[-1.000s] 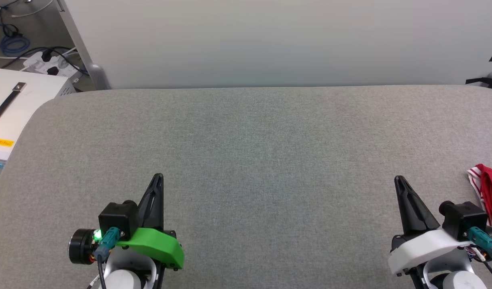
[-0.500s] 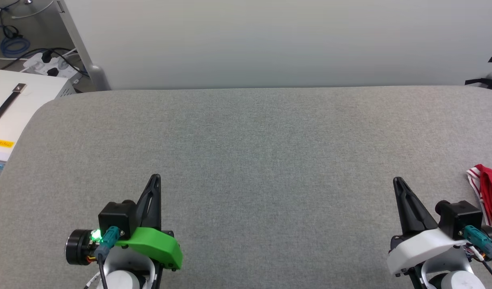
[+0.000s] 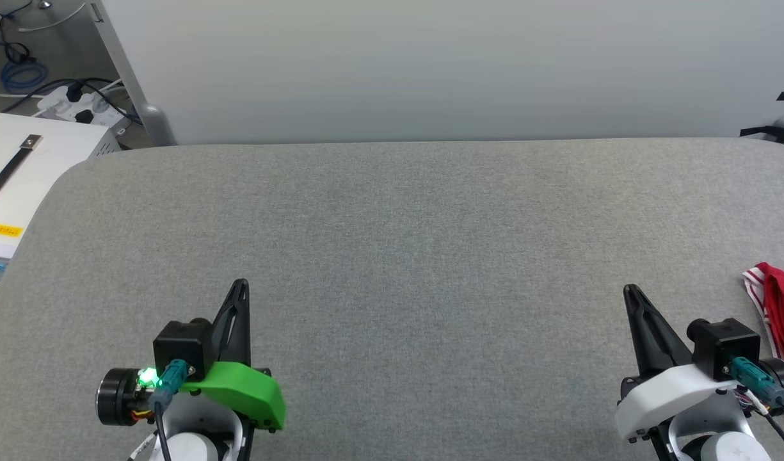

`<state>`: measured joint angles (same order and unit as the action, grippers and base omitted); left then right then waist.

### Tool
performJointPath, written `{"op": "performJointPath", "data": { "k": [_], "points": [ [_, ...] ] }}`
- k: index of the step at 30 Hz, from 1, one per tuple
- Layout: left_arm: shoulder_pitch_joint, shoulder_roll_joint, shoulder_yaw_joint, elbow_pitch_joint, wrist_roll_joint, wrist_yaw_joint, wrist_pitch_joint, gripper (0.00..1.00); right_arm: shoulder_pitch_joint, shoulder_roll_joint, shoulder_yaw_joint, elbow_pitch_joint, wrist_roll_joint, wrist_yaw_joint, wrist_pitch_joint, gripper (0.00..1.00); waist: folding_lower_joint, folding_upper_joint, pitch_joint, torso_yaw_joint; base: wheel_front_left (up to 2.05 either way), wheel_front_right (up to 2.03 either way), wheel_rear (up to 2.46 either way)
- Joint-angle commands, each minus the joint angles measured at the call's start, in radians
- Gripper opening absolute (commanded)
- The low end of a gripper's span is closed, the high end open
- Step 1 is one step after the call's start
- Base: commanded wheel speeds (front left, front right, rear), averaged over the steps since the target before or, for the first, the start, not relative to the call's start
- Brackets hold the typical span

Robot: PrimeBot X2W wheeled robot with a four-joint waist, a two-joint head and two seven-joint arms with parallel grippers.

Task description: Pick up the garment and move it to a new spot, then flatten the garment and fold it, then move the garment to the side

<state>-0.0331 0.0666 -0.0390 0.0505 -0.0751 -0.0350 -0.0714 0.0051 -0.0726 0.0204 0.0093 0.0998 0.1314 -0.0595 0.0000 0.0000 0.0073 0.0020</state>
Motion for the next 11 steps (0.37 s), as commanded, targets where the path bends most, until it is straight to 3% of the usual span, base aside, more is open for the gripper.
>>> {"op": "performJointPath", "data": {
  "k": [1, 11],
  "points": [
    [0.017, -0.006, 0.005, -0.007, 0.014, 0.009, 0.005, 0.0, -0.004, 0.003, -0.004, -0.004, -0.01, -0.001, 0.006, 0.0, 0.0, 0.0, 0.0, 0.0, 0.0, 0.0, 0.0],
    [0.022, -0.009, 0.016, -0.02, 0.033, 0.017, 0.025, 0.0, -0.004, 0.009, -0.009, -0.006, -0.037, -0.001, 0.022, 0.0, 0.0, 0.0, -0.002, -0.001, 0.0, 0.0, 0.0]
  ]
}}
